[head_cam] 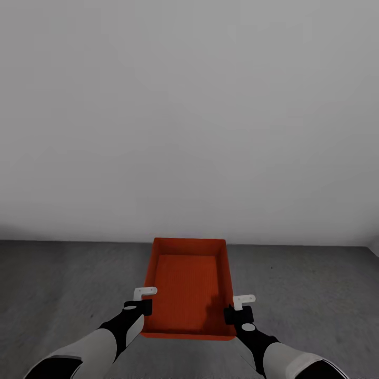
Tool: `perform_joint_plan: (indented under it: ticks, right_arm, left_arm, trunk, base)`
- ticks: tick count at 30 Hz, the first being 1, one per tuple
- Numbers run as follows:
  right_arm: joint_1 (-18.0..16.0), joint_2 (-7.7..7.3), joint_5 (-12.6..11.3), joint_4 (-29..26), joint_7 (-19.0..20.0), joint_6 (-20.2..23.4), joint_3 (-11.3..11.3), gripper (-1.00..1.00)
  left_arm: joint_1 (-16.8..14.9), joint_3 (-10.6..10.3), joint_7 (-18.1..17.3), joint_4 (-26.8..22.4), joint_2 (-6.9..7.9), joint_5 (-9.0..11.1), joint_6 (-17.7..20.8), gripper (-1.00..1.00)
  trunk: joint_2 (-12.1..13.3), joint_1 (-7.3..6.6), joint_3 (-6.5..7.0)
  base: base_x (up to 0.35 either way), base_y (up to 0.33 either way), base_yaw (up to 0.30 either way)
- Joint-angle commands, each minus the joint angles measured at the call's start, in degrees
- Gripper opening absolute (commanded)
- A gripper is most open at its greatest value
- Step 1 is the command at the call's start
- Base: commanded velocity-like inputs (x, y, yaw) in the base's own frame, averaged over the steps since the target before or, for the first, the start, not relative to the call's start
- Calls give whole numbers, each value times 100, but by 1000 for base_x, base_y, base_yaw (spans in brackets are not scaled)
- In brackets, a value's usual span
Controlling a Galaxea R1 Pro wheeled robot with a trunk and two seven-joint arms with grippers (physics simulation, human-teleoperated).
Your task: Move the two storage containers from the living room to the garage. In the garage, place one container on the floor and stack the other container on top of it (either order is fine).
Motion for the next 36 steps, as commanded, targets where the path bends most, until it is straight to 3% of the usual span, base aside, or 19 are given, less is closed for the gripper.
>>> perform_joint_plan:
  ticks: [1,36]
  right_arm:
    - [-6,8,-57,12,11,-1,-394,-100]
    - [-6,8,-57,12,11,-1,-394,-100]
  left_arm:
    - [0,12,22,-30,-6,-5,-16,-100]
    - [0,12,27,-28,-7,-12,-12,-100]
  trunk:
    - [-7,1,-17]
    - [-7,1,-337]
  base:
    - [0,0,0]
    - [0,0,0]
